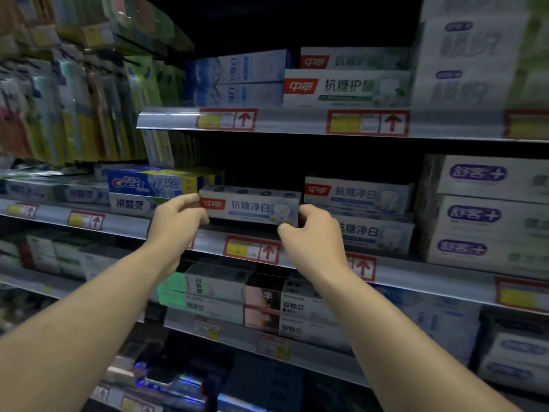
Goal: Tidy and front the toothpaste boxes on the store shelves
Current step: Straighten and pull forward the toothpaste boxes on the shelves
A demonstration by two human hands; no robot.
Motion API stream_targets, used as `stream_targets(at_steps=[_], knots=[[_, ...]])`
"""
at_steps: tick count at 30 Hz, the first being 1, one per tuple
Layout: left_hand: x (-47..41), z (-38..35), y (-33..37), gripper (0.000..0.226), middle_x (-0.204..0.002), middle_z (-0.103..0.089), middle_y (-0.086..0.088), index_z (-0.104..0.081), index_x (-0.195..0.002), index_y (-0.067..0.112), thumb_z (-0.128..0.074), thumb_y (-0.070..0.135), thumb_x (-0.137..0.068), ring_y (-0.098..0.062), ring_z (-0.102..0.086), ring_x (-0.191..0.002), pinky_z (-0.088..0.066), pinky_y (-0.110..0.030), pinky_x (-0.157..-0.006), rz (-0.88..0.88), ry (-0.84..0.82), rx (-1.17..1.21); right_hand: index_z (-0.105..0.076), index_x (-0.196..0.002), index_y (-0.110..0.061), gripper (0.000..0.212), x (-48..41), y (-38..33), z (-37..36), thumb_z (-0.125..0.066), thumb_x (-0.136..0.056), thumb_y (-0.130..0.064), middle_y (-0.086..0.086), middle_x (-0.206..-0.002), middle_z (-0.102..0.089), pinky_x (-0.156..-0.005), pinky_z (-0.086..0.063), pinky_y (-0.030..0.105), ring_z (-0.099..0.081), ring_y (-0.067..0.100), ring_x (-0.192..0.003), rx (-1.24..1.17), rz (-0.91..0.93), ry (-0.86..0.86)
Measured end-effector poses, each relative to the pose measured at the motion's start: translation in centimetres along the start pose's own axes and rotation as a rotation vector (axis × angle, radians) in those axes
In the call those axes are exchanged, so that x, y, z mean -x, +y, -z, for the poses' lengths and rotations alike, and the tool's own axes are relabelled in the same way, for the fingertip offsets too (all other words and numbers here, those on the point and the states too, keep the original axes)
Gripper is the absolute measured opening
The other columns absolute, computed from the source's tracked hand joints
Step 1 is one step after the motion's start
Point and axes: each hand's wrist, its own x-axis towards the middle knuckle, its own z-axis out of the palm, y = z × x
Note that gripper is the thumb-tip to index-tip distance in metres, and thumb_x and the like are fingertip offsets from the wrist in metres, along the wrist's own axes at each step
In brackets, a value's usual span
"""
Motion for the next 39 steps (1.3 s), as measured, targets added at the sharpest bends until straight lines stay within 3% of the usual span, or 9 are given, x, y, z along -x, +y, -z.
stream_targets(at_steps=[5, 8, 12, 18, 22, 25, 30, 34, 39], knots=[[1.6, -1.7, 3.4, 0.055, -0.111, -0.069, 0.008, -0.064, -0.131, 0.022, -0.053, -0.007, -0.086, -0.020, -0.059, -0.101, -0.046, -0.033, -0.082, -0.064, -0.013, 0.030, -0.057, -0.140, -0.025, 0.042, 2.6, -1.8, 4.9, -0.058, -0.098, -0.022, -0.004, -0.103, -0.070, -0.078, -0.057, 0.047, -0.064, 0.033, -0.113, 0.007, 0.026, 0.019], [2.0, -2.5, 5.4, 0.051, -0.101, -0.065, 0.013, -0.063, -0.128, 0.025, -0.052, -0.006, -0.088, -0.018, -0.058, -0.094, -0.049, -0.036, -0.081, -0.094, 0.012, 0.062, -0.062, -0.130, -0.024, 0.032, 3.2, -2.5, 6.8, -0.058, -0.099, -0.017, 0.001, -0.103, -0.070, -0.066, -0.056, 0.040, -0.069, 0.025, -0.084, -0.004, 0.058, -0.021], [1.8, -2.6, 6.0, 0.045, -0.102, -0.068, 0.010, -0.064, -0.128, 0.023, -0.057, 0.001, -0.090, -0.017, -0.063, -0.097, -0.054, -0.039, -0.087, -0.100, 0.039, 0.044, -0.058, -0.135, -0.014, 0.038, 3.1, -2.4, 7.2, -0.063, -0.097, -0.016, 0.008, -0.120, -0.065, -0.088, -0.056, 0.045, -0.065, 0.018, -0.095, -0.093, 0.020, -0.067], [2.0, -2.6, 5.6, 0.048, -0.111, -0.071, 0.002, -0.067, -0.129, 0.018, -0.058, -0.001, -0.086, -0.018, -0.065, -0.103, -0.057, -0.035, -0.091, -0.110, 0.051, 0.069, -0.055, -0.127, -0.030, 0.039, 2.2, -1.7, 7.6, -0.063, -0.096, -0.008, -0.027, -0.102, -0.057, -0.069, -0.046, 0.002, -0.057, -0.020, -0.089, -0.267, 0.039, -0.051], [2.7, -4.5, 6.1, 0.050, -0.115, -0.071, 0.000, -0.066, -0.130, 0.016, -0.057, -0.003, -0.084, -0.022, -0.067, -0.108, -0.057, -0.035, -0.091, -0.125, 0.002, 0.135, -0.048, -0.149, -0.024, 0.059, 1.6, -1.2, 9.1, -0.063, -0.093, -0.014, -0.007, -0.142, -0.057, -0.096, -0.056, 0.029, -0.060, -0.003, -0.115, -0.244, 0.074, 0.051], [4.0, -7.5, 6.3, 0.053, -0.115, -0.069, -0.003, -0.063, -0.132, 0.013, -0.058, -0.007, -0.084, -0.025, -0.067, -0.109, -0.057, -0.037, -0.094, -0.098, -0.085, 0.193, -0.044, -0.152, -0.024, 0.061, 1.6, -0.3, 11.5, -0.059, -0.096, -0.008, -0.005, -0.139, -0.057, -0.067, -0.056, 0.013, -0.062, -0.016, -0.075, -0.230, 0.038, 0.136], [6.1, -11.2, 4.3, 0.048, -0.111, -0.071, 0.001, -0.062, -0.124, 0.025, -0.065, 0.005, -0.081, -0.021, -0.068, -0.106, -0.055, -0.043, -0.099, -0.039, -0.236, 0.159, -0.038, -0.155, -0.019, 0.063, 2.1, 1.7, 13.8, -0.053, -0.097, 0.002, -0.011, -0.135, -0.052, -0.055, -0.045, 0.005, -0.057, 0.000, -0.087, -0.177, -0.040, 0.185], [6.5, -12.1, 3.4, 0.059, -0.115, -0.069, 0.002, -0.051, -0.141, 0.027, -0.069, 0.013, -0.087, -0.020, -0.069, -0.101, -0.057, -0.045, -0.096, -0.101, -0.243, 0.056, -0.031, -0.159, -0.018, 0.067, 2.6, 3.1, 13.8, -0.054, -0.098, -0.002, -0.004, -0.148, -0.049, -0.089, -0.045, 0.018, -0.052, 0.011, -0.121, -0.138, -0.063, 0.150], [6.2, -13.0, 3.3, 0.052, -0.118, -0.069, 0.004, -0.055, -0.130, 0.032, -0.073, 0.014, -0.085, -0.020, -0.065, -0.111, -0.056, -0.045, -0.097, -0.178, -0.315, -0.011, -0.029, -0.160, -0.019, 0.068, 3.2, 3.8, 14.2, -0.053, -0.098, -0.003, -0.002, -0.160, -0.038, -0.103, -0.043, 0.021, -0.043, 0.012, -0.138, -0.093, -0.054, 0.199]])
